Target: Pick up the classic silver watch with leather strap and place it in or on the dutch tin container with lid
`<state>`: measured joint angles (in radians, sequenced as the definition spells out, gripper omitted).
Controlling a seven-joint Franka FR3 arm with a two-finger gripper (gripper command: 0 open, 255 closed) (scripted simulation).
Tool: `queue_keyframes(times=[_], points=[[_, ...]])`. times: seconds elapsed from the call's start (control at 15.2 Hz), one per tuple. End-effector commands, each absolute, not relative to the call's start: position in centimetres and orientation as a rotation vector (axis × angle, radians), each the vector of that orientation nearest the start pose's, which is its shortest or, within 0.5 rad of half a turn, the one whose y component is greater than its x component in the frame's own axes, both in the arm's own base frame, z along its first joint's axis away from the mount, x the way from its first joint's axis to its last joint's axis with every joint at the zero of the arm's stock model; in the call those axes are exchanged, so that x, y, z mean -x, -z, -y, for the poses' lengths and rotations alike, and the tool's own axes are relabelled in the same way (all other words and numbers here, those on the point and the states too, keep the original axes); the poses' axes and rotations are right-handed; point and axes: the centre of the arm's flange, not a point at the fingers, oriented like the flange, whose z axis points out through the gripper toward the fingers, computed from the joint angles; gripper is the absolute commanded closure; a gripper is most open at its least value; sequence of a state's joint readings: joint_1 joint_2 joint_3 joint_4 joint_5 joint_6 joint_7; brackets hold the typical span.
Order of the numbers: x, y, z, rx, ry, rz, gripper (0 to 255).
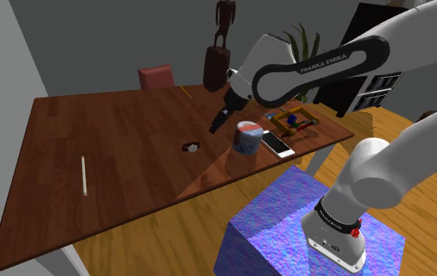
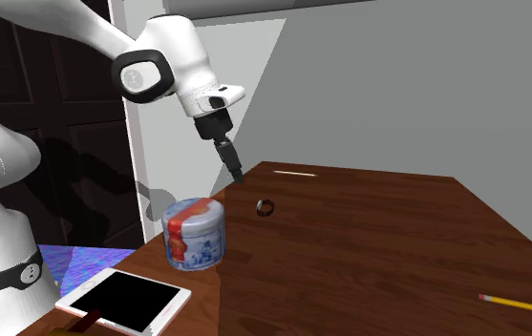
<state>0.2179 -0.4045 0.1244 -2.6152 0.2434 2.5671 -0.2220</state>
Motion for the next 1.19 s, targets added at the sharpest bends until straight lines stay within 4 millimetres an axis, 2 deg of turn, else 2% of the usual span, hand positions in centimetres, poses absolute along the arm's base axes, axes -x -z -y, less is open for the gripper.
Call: queue_keyframes(times=[0.0, 0.4, 0.46, 0.92, 1.12], points=[[-41.3, -40.6, -15.8, 2.873, 0.567, 0.618, 0], [-44.0, -36.0, -20.6, 2.771, 0.684, 0.779, 0], [-44.0, -36.0, -20.7, 2.770, 0.685, 0.780, 0], [-45.5, -32.5, -21.8, 2.770, 0.685, 0.780, 0], [-45.5, -32.5, -21.8, 2.770, 0.685, 0.780, 0]])
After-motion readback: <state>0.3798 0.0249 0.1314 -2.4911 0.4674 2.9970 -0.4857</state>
